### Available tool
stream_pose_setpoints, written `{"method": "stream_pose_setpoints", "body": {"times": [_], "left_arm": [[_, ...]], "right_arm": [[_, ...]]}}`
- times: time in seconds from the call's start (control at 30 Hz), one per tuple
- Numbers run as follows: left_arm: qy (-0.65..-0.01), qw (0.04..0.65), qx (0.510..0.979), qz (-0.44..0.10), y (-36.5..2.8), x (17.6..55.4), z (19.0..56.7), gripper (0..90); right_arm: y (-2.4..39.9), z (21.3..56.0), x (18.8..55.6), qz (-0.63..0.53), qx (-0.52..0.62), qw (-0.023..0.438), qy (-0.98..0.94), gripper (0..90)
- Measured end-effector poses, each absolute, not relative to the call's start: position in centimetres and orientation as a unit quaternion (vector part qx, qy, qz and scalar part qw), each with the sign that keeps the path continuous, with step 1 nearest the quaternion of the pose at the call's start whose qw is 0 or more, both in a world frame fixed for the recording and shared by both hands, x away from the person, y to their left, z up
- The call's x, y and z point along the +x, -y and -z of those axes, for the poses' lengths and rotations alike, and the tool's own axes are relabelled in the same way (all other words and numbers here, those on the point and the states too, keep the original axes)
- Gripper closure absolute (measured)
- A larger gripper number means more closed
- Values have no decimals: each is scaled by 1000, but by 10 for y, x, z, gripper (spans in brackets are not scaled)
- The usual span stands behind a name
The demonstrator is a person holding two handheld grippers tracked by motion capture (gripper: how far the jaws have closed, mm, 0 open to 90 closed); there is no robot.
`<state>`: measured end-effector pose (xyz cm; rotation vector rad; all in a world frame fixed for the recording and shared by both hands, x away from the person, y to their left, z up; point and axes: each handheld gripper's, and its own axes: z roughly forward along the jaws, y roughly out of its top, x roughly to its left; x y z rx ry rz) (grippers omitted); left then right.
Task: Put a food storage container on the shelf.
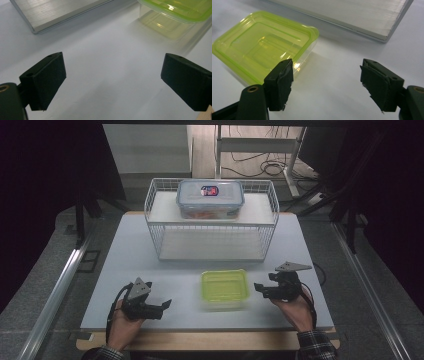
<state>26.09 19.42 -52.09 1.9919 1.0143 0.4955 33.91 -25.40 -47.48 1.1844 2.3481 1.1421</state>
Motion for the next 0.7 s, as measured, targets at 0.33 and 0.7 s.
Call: {"method": "stream_pose_setpoints", "body": {"times": [0.33,0.7], "left_arm": [[-402,410,794,-200,-193,261,521,60],[-398,406,797,-203,-191,261,522,60]], "right_arm": [[248,471,335,-419,417,111,-799,371],[242,479,340,-424,423,67,-798,426]]}}
